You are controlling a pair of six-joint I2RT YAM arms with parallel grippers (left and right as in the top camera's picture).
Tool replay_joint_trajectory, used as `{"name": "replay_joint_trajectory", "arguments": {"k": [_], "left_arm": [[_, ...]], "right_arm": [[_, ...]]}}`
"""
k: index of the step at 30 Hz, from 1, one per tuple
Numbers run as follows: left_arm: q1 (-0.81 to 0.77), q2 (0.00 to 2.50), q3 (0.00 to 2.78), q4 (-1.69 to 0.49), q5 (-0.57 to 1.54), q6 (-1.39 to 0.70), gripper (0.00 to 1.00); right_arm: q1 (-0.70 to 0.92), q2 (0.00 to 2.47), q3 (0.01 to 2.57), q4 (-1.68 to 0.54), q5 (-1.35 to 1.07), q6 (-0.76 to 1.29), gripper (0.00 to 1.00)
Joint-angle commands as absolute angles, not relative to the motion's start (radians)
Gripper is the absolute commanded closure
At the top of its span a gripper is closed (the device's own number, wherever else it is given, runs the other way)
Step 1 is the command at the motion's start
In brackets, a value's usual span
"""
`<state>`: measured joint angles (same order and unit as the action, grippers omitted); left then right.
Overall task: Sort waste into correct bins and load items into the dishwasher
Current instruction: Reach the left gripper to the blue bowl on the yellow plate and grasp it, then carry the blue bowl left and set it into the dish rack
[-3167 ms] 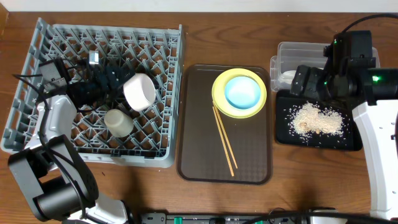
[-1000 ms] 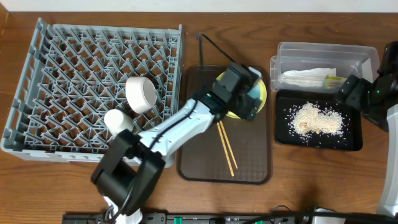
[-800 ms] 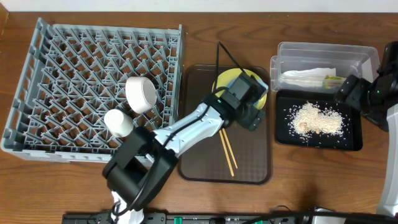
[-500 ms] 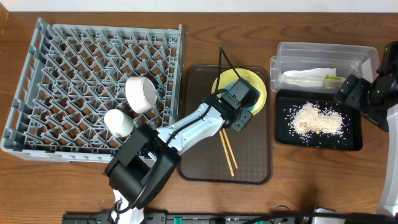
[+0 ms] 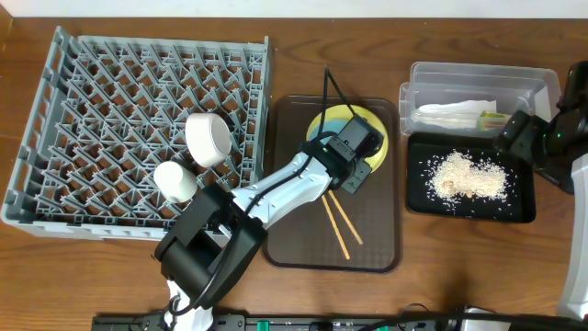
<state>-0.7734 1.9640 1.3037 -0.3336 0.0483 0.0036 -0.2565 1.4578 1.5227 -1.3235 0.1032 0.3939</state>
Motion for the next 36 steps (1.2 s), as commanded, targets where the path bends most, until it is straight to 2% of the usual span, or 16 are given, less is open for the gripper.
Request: {"name": "replay_joint_trajectory", "arguments": {"k": [1,13,21,28,36], "left_arm": [[-0.770,1.975,1.313,-0.331,0.036,0.007,0.92],[-0.754,1.856,1.316,-0.286,0.036,0.007,0.92],[-0.590,1.659,1.315,-0.274,0.080,0.006,0.93],[-0.373,1.596,1.315,-0.235,0.414,-0.047,0.93],[-0.078,1.624,1.315,-0.084,0.811,-0.266,0.93]], "right_arm": [[-0.261,1.453,1.530,-1.325,0.099,0.387,0.01],[-0.262,1.453,1.530,-1.328,0.099,0.384,0.01],[-0.262,1.453,1.530,-1.328,0.099,0.384,0.01],[-0.262,1.453,1.530,-1.328,0.099,0.384,0.01],[-0.261,1.453,1.530,-1.328,0.099,0.377,0.01]]}}
